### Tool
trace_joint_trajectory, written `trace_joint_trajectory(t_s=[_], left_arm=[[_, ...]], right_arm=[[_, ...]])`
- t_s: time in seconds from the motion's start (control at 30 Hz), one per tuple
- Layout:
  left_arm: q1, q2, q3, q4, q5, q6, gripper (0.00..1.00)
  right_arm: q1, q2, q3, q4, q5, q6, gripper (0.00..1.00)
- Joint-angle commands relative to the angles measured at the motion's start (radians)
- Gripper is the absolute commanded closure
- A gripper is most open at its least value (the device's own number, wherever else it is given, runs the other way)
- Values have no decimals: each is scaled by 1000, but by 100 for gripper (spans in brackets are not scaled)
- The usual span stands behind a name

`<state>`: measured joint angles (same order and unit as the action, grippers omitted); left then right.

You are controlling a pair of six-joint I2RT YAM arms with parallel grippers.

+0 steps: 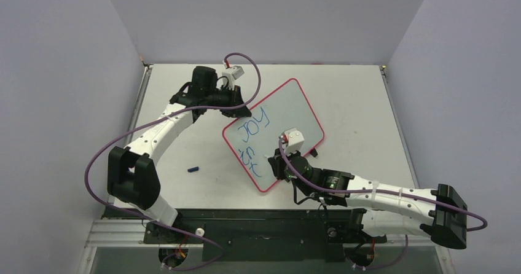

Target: Write a sentence on the whiteboard

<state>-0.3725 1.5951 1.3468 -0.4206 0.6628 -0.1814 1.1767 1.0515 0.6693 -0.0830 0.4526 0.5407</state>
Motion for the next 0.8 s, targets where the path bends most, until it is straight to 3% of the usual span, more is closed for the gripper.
trace_joint_trajectory(t_s=[0.0,0.77], left_arm=[[2,-50,13,46,-34,46,100],[3,-52,11,46,-35,46,100]], right_arm=[[-3,24,13,74,-53,-27,100],[4,136,10,114,-75,-10,100]])
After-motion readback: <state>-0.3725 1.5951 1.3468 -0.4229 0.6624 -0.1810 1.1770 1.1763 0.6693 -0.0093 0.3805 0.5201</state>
